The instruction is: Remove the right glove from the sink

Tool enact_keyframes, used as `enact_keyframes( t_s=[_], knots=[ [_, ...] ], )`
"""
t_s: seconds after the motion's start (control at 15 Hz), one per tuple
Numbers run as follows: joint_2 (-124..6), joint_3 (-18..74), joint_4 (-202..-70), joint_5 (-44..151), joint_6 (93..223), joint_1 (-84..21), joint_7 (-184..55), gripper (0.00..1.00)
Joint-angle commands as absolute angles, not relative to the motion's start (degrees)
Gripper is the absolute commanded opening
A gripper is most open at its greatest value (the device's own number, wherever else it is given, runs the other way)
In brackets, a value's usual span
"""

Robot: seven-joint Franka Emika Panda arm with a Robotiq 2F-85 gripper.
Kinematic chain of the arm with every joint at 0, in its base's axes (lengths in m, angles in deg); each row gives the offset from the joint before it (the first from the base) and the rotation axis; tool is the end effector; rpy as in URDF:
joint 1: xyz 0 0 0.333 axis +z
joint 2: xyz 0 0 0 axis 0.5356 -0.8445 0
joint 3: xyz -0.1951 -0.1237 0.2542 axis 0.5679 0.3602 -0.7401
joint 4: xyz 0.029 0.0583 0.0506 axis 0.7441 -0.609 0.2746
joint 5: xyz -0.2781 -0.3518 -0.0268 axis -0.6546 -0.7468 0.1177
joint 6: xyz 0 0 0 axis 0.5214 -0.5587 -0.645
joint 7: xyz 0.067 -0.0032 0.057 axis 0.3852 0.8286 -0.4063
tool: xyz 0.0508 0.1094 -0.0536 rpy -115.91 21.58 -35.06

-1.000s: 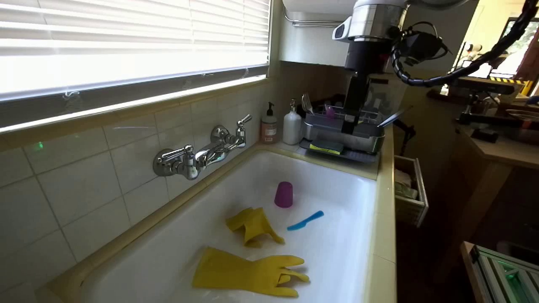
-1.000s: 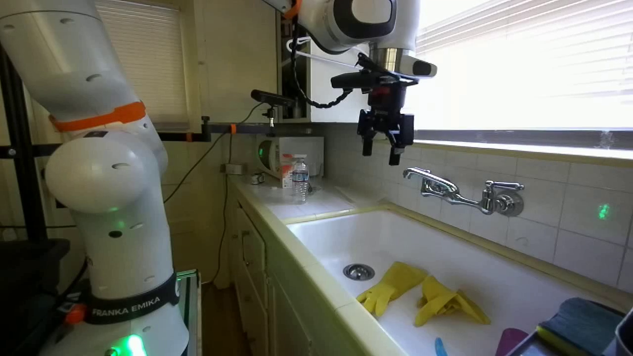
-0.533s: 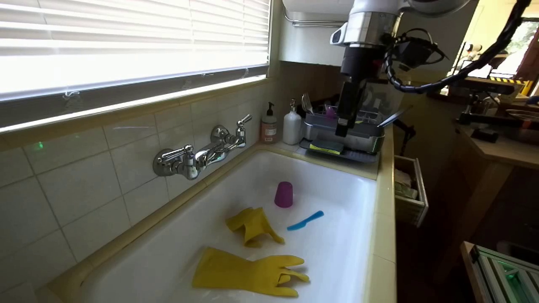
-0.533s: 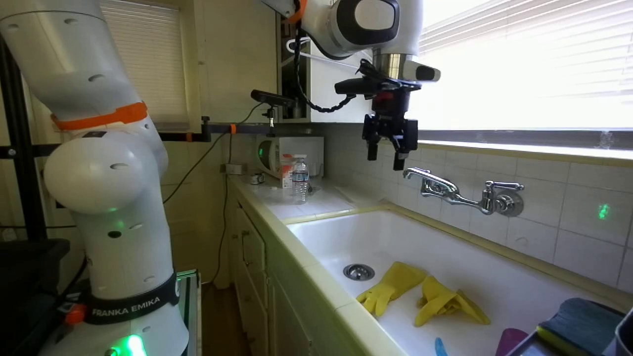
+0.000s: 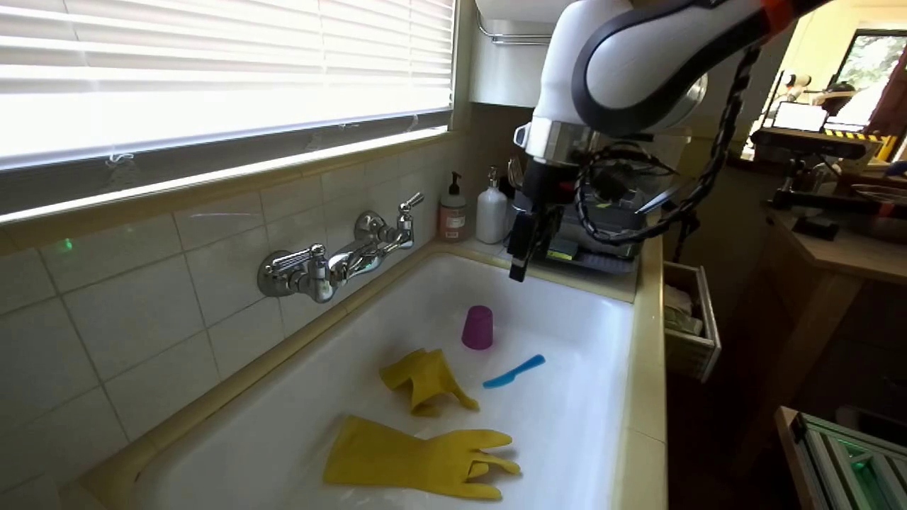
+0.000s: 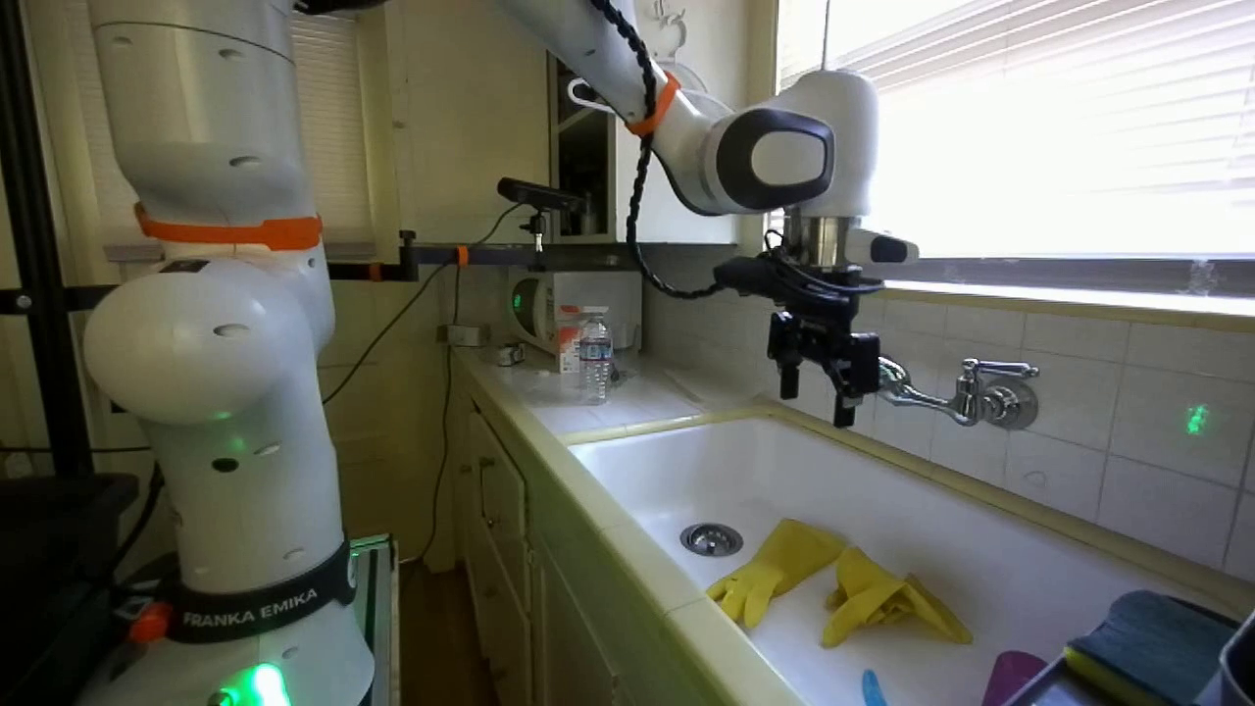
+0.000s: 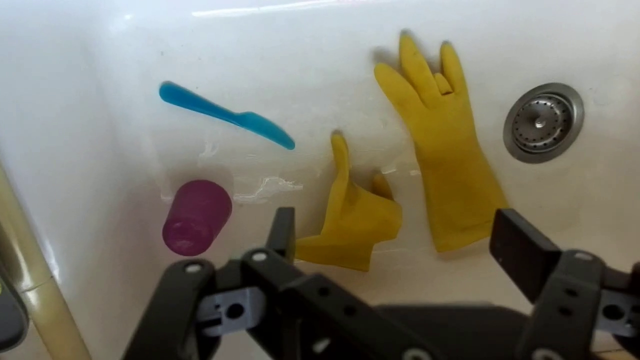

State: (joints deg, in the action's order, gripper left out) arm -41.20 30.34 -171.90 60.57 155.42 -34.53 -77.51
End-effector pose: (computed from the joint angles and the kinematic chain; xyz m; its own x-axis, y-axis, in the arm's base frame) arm 0.5691 -0.0810 0.3498 0.9954 -0.0417 0.0867 -0.0379 -0.9983 -0.0449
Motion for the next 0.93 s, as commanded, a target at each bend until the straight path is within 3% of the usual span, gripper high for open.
enact_keyframes(
  t_s=[0.0, 0.27, 0.87],
  knots=[
    [-49.0, 29.1, -168.7, 67.4, 163.8, -35.1, -81.3, 1.00],
    [-54.4, 26.5, -166.2, 72.7, 171.7, -36.2, -84.7, 1.00],
    [-56.0, 24.8, -164.7, 71.6, 170.2, -37.3, -83.6, 1.00]
  ],
)
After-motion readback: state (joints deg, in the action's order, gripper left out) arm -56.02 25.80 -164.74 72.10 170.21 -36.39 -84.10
